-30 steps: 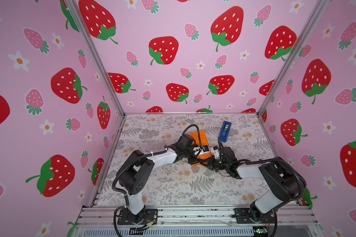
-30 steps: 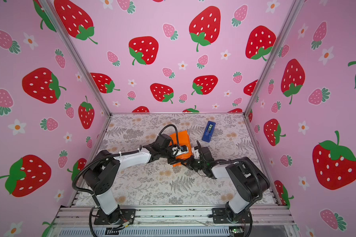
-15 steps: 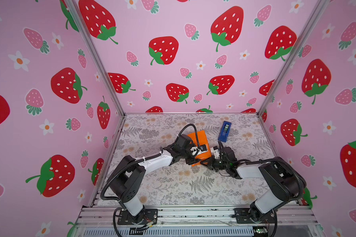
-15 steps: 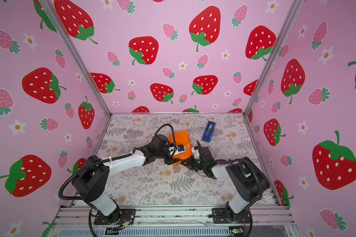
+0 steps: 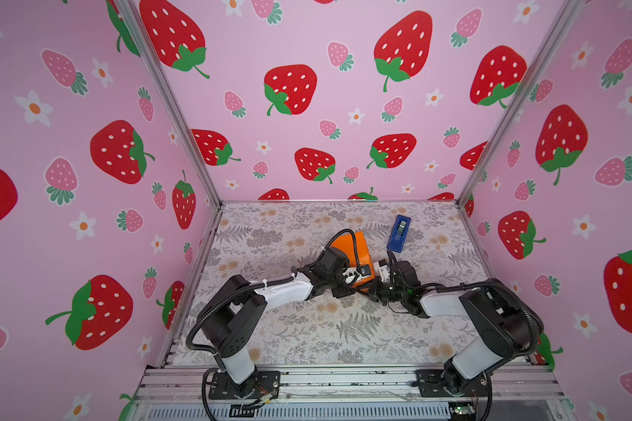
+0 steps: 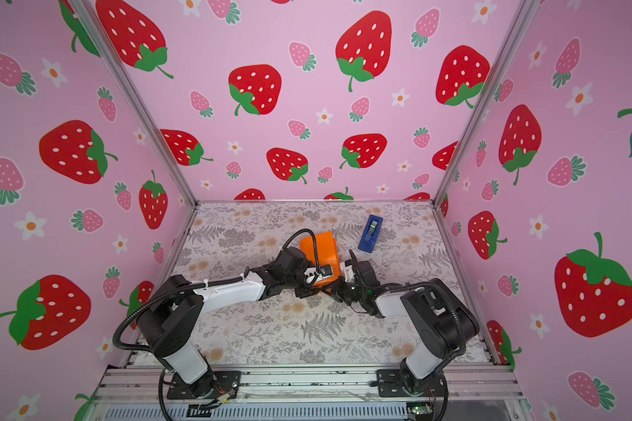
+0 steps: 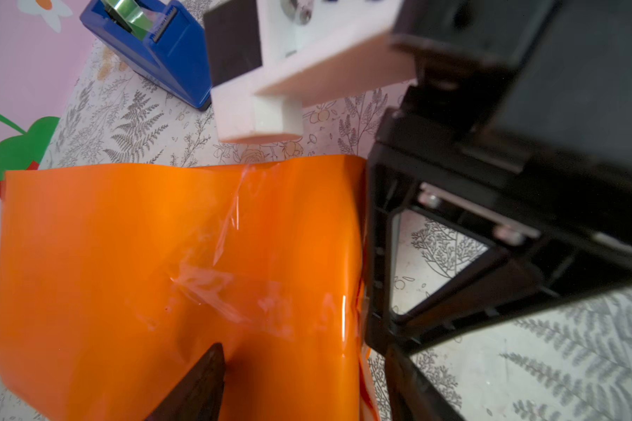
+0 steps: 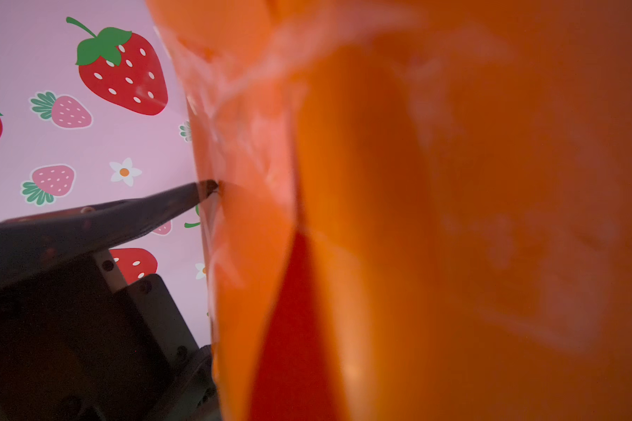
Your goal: Wrap the gift box in paper
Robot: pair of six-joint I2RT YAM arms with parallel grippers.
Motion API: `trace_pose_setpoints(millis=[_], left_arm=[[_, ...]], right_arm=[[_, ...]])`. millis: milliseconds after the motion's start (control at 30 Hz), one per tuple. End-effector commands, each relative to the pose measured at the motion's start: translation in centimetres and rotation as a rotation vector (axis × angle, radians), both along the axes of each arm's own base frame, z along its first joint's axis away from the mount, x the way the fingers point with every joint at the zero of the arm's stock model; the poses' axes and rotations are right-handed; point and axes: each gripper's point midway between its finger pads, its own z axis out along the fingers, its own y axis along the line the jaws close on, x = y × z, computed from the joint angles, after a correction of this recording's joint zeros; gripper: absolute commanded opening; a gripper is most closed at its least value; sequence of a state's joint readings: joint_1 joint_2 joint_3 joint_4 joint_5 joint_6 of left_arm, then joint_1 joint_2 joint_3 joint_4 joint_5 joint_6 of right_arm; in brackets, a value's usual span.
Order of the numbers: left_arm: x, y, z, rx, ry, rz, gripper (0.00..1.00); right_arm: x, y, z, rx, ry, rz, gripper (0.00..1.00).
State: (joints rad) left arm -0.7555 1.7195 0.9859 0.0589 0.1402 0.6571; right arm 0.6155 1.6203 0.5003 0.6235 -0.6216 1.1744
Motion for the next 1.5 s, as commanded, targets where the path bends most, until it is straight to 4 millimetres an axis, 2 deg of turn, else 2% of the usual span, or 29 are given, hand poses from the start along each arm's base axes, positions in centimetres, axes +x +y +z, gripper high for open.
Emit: trace_pose_setpoints(millis=[0, 133, 267, 467, 633, 800, 867, 933, 1033, 1100, 1300, 1467], left_arm=[[1.1, 0.8, -0.8, 0.049, -0.048, 0.057, 0.66], [1.6, 0.9, -0.9, 0.057, -0.056, 0.079, 0.58], [1.4, 0.8, -1.0, 0.053, -0.047, 0.073, 0.57], [1.2, 0.7, -1.1, 0.052, -0.036, 0.063, 0.57], [1.4, 0.7, -1.3, 0.069, -0.042, 0.056, 0.57], [1.2, 0.6, -1.3, 0.075, -0.038, 0.042, 0.57], [1.2, 0.6, -1.4, 0.076, -0.036, 0.041, 0.57], [1.2, 0.5, -1.4, 0.075, -0.034, 0.039, 0.57], [1.1, 0.4, -1.4, 0.073, -0.027, 0.032, 0.57], [1.1, 0.3, -1.3, 0.071, -0.026, 0.032, 0.57], [1.0, 0.3, -1.6, 0.076, -0.022, 0.024, 0.57], [0.6, 0.6, -1.6, 0.083, -0.017, 0.016, 0.57]], right_arm=[[0.1, 0.3, 0.3, 0.007, -0.004, 0.007, 0.0], [0.0, 0.3, 0.3, 0.007, -0.003, 0.009, 0.0], [0.0, 0.2, 0.4, -0.002, -0.005, 0.009, 0.0], [-1.0, -1.3, -1.3, -0.071, 0.029, -0.021, 0.22], [-2.3, -2.7, -2.5, -0.111, 0.044, -0.033, 0.25], [-2.3, -3.5, -1.3, -0.148, -0.001, -0.043, 0.26], [-1.8, -3.2, 0.0, -0.125, -0.042, -0.046, 0.24], [-1.1, -2.3, 1.6, -0.081, -0.085, -0.036, 0.13], [0.0, -1.2, 3.0, -0.03, -0.122, -0.023, 0.03], [0.6, -0.5, 3.4, -0.007, -0.136, -0.019, 0.0], [2.3, 0.2, 1.9, -0.034, -0.14, -0.032, 0.0], [3.4, -0.9, -0.6, -0.126, -0.155, -0.091, 0.0]])
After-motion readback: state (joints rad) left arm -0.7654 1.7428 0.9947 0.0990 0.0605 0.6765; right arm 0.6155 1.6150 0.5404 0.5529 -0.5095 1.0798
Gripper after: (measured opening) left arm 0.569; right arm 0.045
